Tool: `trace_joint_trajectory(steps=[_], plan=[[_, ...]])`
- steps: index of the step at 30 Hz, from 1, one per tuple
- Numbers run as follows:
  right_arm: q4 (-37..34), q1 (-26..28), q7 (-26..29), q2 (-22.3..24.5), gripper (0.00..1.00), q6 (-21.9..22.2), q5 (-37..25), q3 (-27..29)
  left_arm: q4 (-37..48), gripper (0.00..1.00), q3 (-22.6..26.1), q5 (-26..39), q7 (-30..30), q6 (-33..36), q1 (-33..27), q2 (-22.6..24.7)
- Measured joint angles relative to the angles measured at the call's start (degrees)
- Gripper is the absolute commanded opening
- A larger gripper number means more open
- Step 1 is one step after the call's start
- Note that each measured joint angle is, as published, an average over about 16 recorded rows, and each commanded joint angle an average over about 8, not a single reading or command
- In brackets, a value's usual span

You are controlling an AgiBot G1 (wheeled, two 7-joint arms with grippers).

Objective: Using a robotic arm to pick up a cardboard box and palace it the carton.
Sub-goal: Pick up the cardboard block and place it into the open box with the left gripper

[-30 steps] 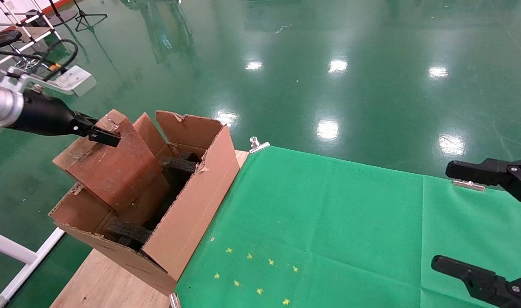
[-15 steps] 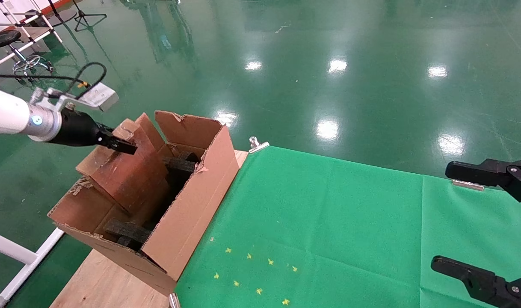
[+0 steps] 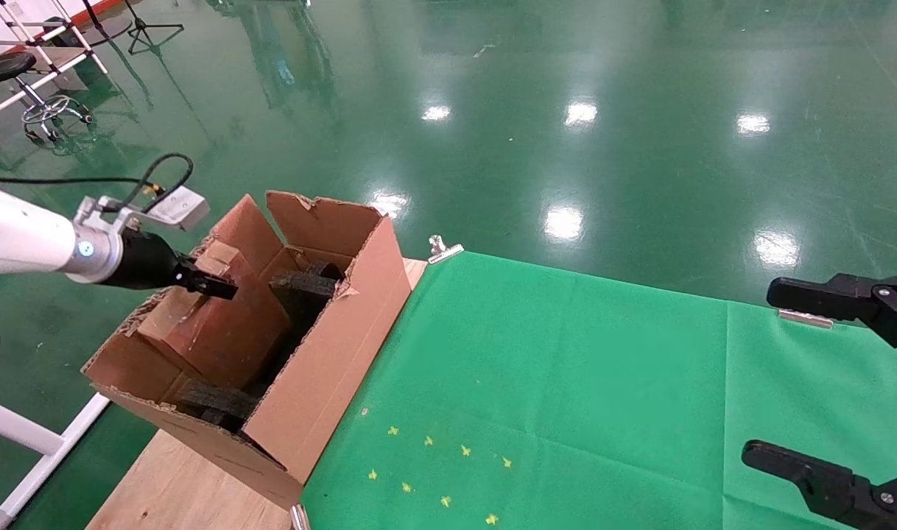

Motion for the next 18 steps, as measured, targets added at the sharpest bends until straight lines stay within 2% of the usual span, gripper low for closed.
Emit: trace_joint_trajectory(steps=[5,6,13,14,18], plan=[[0.0,0.0,0.0,0.0,1.0,0.0,0.0,0.0,0.4,0.0,-0.4,-0.5,-1.0,-2.2,2.0,0.3],[0.0,0.0,0.0,0.0,1.0,0.0,0.0,0.0,0.5,0.06,-0.4,-0.6,-1.2,-2.7,2.3,0.4],[0.0,0.0,0.0,0.0,1.0,0.0,0.0,0.0,0.6,0.93,-0.9,-1.4,-2.0,-5.1,4.1,0.6],[0.0,0.0,0.0,0.0,1.0,0.0,0.0,0.0,0.6,1.0,-1.0,-1.5,-2.1,-5.4,4.2,0.6],[0.0,0.0,0.0,0.0,1.0,0.0,0.0,0.0,0.5,1.0,-1.1,-1.6,-2.2,-5.9,4.5,0.6]])
